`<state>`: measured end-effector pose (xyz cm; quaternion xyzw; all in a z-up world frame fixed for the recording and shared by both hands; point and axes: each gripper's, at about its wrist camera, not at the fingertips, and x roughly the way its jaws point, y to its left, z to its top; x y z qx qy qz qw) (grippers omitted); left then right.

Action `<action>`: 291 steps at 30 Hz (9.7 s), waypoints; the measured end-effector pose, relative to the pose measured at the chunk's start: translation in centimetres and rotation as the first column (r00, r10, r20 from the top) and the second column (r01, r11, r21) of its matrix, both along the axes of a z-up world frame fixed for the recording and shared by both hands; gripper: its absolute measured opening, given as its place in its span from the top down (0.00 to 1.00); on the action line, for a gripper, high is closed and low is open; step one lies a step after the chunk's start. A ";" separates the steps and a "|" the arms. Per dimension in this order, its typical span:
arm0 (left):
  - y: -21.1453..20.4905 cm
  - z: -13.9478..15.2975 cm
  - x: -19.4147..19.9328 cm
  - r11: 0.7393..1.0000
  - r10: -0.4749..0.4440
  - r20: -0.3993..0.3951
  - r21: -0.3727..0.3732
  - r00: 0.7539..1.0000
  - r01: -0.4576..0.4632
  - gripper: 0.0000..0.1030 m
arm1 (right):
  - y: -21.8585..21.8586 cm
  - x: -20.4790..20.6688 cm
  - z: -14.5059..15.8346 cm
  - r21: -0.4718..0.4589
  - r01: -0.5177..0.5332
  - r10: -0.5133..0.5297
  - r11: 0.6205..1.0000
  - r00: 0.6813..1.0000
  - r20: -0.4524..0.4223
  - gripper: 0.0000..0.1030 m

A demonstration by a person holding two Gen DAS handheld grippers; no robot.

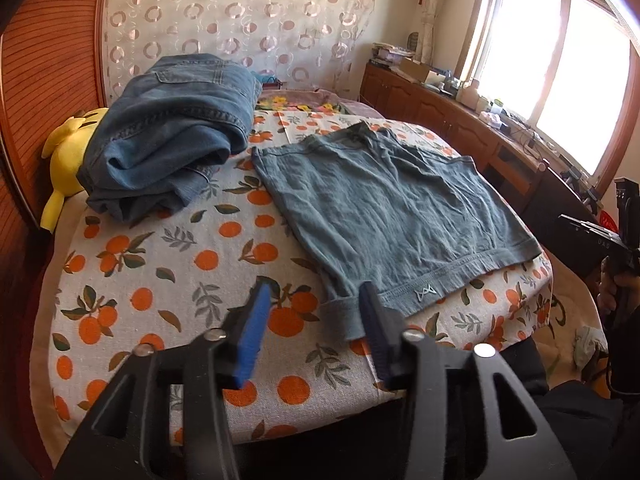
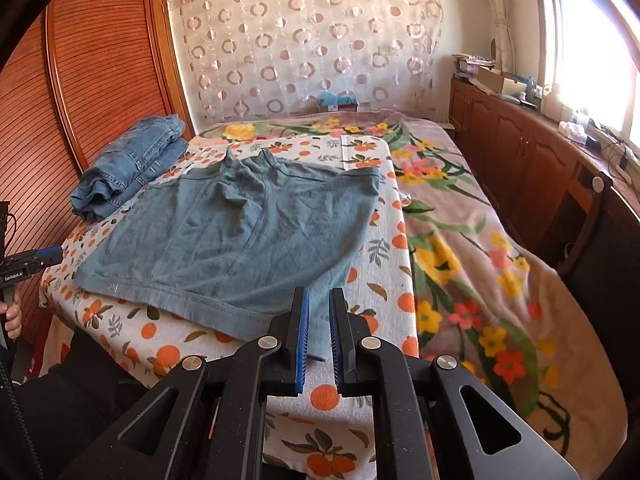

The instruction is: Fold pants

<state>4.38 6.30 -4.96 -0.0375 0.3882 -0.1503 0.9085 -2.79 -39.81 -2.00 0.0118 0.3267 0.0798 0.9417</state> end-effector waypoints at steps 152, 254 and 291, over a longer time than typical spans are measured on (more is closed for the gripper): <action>-6.8 -3.4 4.6 0.992 -0.127 -0.036 0.019 0.991 0.127 0.62 | 11.4 13.0 -4.8 -0.019 -0.175 0.174 0.984 0.983 -0.053 0.53; -7.1 -2.3 22.6 0.989 -0.089 -0.103 0.110 0.991 0.100 0.59 | 13.2 19.5 -3.1 -0.015 -0.254 0.251 0.967 0.963 -0.098 0.53; -2.5 0.5 19.9 0.994 0.027 0.016 0.105 0.999 -0.029 0.81 | 15.3 18.4 -3.4 -0.004 -0.293 0.291 0.956 0.951 -0.102 0.53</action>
